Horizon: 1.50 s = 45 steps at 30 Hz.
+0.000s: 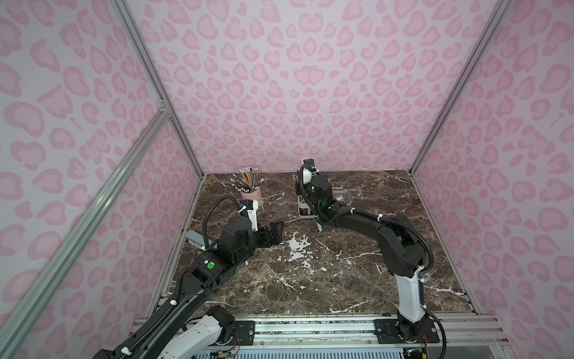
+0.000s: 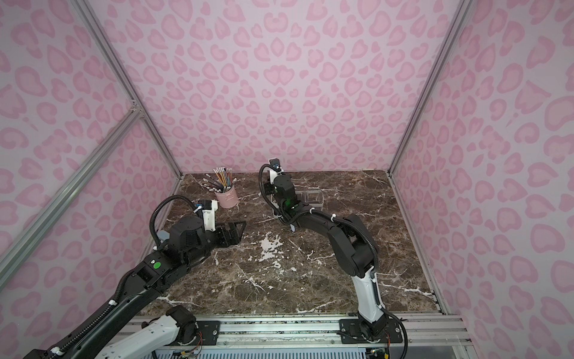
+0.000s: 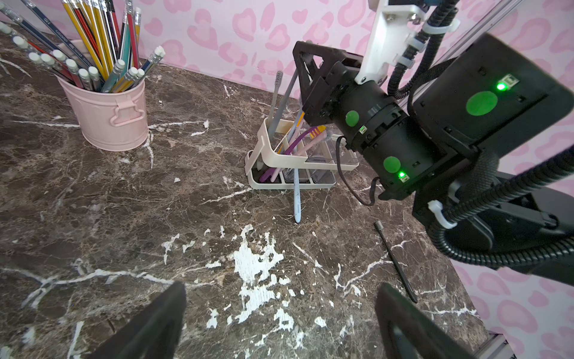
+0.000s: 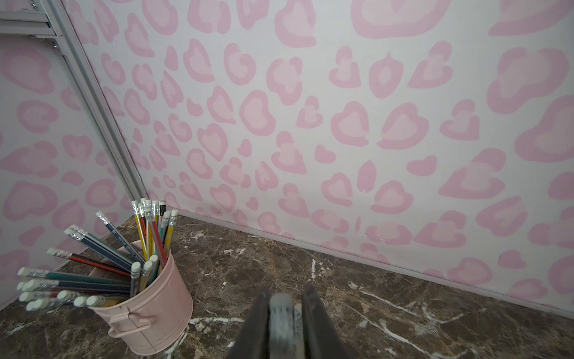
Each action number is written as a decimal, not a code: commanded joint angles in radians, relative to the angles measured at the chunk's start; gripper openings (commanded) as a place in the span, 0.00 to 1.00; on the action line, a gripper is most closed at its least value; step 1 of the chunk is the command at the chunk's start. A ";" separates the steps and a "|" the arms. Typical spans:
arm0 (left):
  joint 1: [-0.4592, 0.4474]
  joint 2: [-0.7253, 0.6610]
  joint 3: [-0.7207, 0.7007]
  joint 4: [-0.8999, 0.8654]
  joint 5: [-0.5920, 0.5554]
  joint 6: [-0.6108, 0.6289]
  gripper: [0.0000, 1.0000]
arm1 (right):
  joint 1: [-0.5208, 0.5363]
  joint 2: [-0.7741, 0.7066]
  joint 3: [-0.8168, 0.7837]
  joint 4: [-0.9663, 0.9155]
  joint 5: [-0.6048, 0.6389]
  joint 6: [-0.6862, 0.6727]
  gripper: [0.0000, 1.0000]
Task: Place the toothbrush into the toothbrush holder
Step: Place the toothbrush in the toothbrush holder, then pick up the toothbrush from the center of the board.
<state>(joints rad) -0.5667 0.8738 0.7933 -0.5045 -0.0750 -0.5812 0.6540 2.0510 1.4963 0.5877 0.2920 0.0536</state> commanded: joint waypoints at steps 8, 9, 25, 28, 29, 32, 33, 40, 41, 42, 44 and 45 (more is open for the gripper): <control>0.001 -0.003 -0.003 0.031 0.003 -0.003 0.97 | 0.000 -0.018 -0.016 0.029 -0.010 0.028 0.27; 0.001 -0.003 -0.003 0.029 0.003 -0.003 0.97 | -0.001 -0.026 -0.020 0.030 -0.014 0.032 0.27; 0.001 -0.005 -0.002 0.029 0.004 0.000 0.97 | -0.077 -0.473 -0.330 -0.191 0.040 0.240 0.45; 0.001 -0.001 0.000 0.028 0.012 0.003 0.97 | -0.159 -0.590 -0.443 -0.339 0.020 0.317 0.46; 0.001 -0.001 0.001 0.028 0.015 0.005 0.97 | -0.189 -0.623 -0.476 -0.397 0.021 0.337 0.46; 0.000 0.003 0.001 0.031 0.022 0.006 0.97 | -0.267 -0.679 -0.544 -0.535 0.028 0.361 0.46; 0.001 0.006 0.001 0.034 0.026 0.006 0.97 | -0.283 -0.687 -0.559 -0.561 0.043 0.355 0.46; 0.000 0.019 0.005 0.035 0.033 0.008 0.96 | -0.355 -0.602 -0.547 -0.798 0.148 0.355 0.47; 0.000 0.017 0.003 0.035 0.032 0.007 0.96 | -0.367 -0.588 -0.557 -0.797 0.137 0.352 0.47; 0.001 0.016 0.001 0.035 0.033 0.008 0.96 | -0.377 -0.579 -0.567 -0.793 0.132 0.353 0.47; 0.001 0.016 0.000 0.034 0.033 0.007 0.96 | -0.403 -0.556 -0.576 -0.803 0.112 0.354 0.47; 0.001 0.016 0.002 0.033 0.031 0.007 0.96 | -0.409 -0.544 -0.577 -0.809 0.110 0.354 0.47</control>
<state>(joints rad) -0.5667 0.8917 0.7921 -0.5041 -0.0486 -0.5766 0.2592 1.4872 0.9215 -0.1726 0.4000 0.3958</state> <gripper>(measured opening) 0.963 0.469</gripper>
